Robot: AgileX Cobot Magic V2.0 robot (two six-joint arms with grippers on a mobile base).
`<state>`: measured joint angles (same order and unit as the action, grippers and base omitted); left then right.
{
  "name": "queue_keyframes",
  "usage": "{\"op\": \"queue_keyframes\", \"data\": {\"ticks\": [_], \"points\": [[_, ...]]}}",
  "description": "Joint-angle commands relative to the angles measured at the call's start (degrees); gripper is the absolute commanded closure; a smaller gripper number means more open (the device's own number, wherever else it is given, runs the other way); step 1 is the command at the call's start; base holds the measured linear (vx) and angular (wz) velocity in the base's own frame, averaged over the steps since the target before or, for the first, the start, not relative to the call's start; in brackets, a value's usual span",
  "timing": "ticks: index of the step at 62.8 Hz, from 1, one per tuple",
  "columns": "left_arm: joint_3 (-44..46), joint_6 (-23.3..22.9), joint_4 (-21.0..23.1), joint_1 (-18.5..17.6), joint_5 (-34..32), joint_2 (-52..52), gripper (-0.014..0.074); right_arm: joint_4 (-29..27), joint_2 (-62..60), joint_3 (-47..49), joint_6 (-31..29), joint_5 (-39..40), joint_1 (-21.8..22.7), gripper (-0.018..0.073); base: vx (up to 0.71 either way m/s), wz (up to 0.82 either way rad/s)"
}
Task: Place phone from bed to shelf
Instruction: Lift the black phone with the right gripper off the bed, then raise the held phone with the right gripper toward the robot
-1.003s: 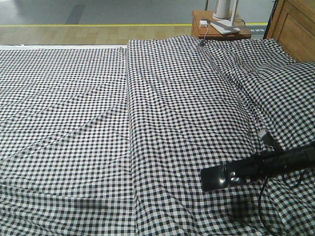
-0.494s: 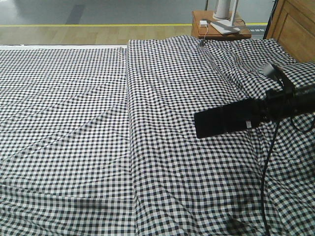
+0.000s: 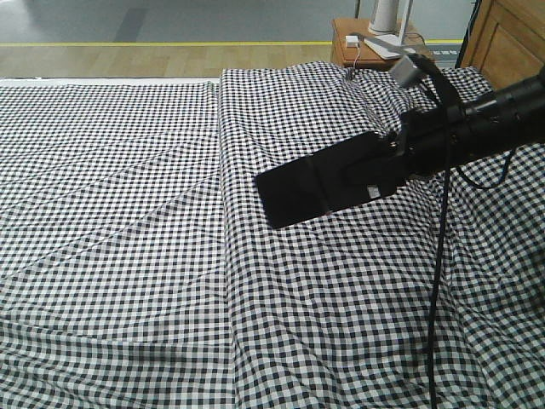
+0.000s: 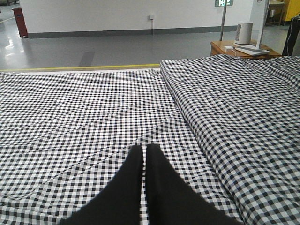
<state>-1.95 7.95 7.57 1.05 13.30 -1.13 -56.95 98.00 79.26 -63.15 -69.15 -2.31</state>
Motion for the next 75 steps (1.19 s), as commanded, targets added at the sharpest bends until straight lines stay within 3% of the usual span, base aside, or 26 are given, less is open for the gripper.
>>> {"op": "queue_keyframes", "data": {"ticks": [1,37,44,62,75], "points": [[-0.14,-0.22,0.36,-0.15,-4.19,-0.27,0.0596,-3.36,-5.25,1.33,0.44,-4.88,-2.43,0.0564,0.00,0.00],[-0.14,-0.22,0.36,-0.15,-4.19,-0.27,0.0596,-1.75,-19.51,1.33,7.06,-4.76,-17.41,0.0564,0.00,0.00],[-0.14,-0.22,0.36,-0.15,-4.19,-0.27,0.0596,0.84,-22.05,1.33,8.66,-4.76,-20.15,0.0564,0.00,0.00],[-0.14,-0.22,0.36,-0.15,-4.19,-0.27,0.0596,4.79,-26.30,0.92,12.39,-4.76,-21.93,0.0564,0.00,0.00],[-0.14,-0.22,0.36,-0.15,-4.19,-0.27,0.0596,2.66,-28.20,-8.74,7.73,-4.71,-21.88,0.0564,0.00,0.00]]}}
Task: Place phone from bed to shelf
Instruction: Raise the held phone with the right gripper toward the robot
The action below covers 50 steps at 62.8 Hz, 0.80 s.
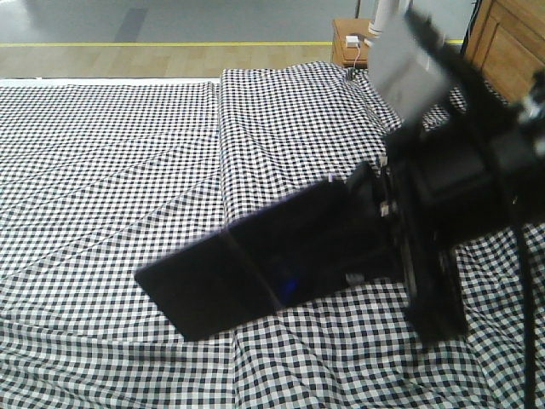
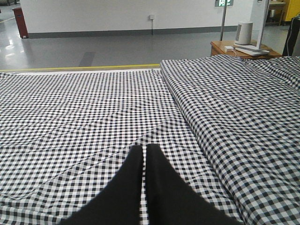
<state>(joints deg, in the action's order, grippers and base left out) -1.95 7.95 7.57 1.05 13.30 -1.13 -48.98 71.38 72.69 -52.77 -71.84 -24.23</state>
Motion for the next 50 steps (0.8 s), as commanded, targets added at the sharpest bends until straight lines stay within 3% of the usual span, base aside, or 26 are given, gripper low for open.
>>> {"op": "queue_keyframes", "data": {"ticks": [1,10,16,50], "points": [[-0.14,-0.22,0.36,-0.15,-4.19,-0.27,0.0596,-5.98,-1.58,-3.02,-2.97,-2.02,0.04,0.0564,0.00,0.00],[-0.14,-0.22,0.36,-0.15,-4.19,-0.27,0.0596,-15.05,-1.58,-6.78,-6.01,-2.02,0.04,0.0564,0.00,0.00],[-0.14,-0.22,0.36,-0.15,-4.19,-0.27,0.0596,-18.03,-1.58,-7.09,-6.58,-2.02,0.04,0.0564,0.00,0.00],[-0.14,-0.22,0.36,-0.15,-4.19,-0.27,0.0596,-18.57,-1.58,-7.09,-6.58,-2.02,0.04,0.0564,0.00,0.00]]}}
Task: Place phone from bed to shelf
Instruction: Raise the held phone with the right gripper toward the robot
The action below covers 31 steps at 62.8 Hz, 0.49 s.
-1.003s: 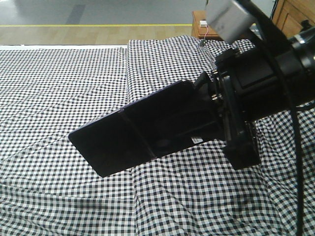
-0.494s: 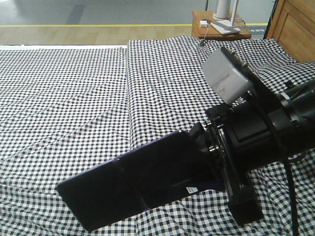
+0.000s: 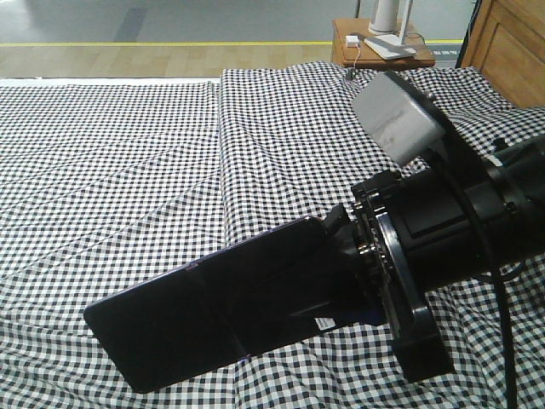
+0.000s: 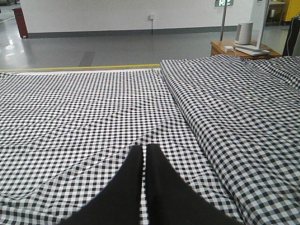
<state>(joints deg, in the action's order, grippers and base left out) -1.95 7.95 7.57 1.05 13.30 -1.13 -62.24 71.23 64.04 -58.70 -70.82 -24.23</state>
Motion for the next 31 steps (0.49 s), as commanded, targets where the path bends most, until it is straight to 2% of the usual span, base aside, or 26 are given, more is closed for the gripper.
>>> {"op": "queue_keyframes", "data": {"ticks": [1,31], "points": [[-0.14,-0.22,0.36,-0.15,-4.19,-0.27,0.0596,-5.31,-1.43,1.56,-0.65,-3.04,0.04,0.0564,0.00,0.00],[-0.14,-0.22,0.36,-0.15,-4.19,-0.27,0.0596,-5.31,-1.43,1.56,-0.65,-3.04,0.04,0.0564,0.00,0.00]]}}
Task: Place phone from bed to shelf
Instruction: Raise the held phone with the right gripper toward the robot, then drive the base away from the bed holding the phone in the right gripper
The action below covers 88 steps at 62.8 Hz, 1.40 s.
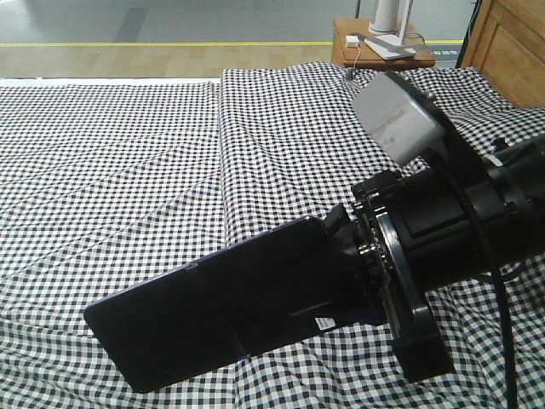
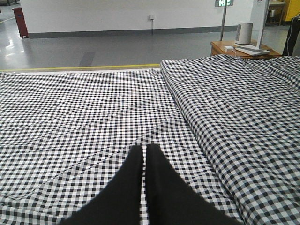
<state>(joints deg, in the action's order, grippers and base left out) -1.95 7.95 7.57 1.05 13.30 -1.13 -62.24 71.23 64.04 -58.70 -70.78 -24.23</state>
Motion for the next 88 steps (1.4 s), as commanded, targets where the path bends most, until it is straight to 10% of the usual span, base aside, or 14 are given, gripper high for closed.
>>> {"op": "queue_keyframes", "data": {"ticks": [1,88], "points": [[-0.14,-0.22,0.36,-0.15,-4.19,-0.27,0.0596,-5.31,-1.43,1.56,-0.65,-3.09,0.04,0.0564,0.00,0.00],[-0.14,-0.22,0.36,-0.15,-4.19,-0.27,0.0596,-5.37,-1.43,1.56,-0.65,-3.09,0.04,0.0564,-0.03,0.13]]}}
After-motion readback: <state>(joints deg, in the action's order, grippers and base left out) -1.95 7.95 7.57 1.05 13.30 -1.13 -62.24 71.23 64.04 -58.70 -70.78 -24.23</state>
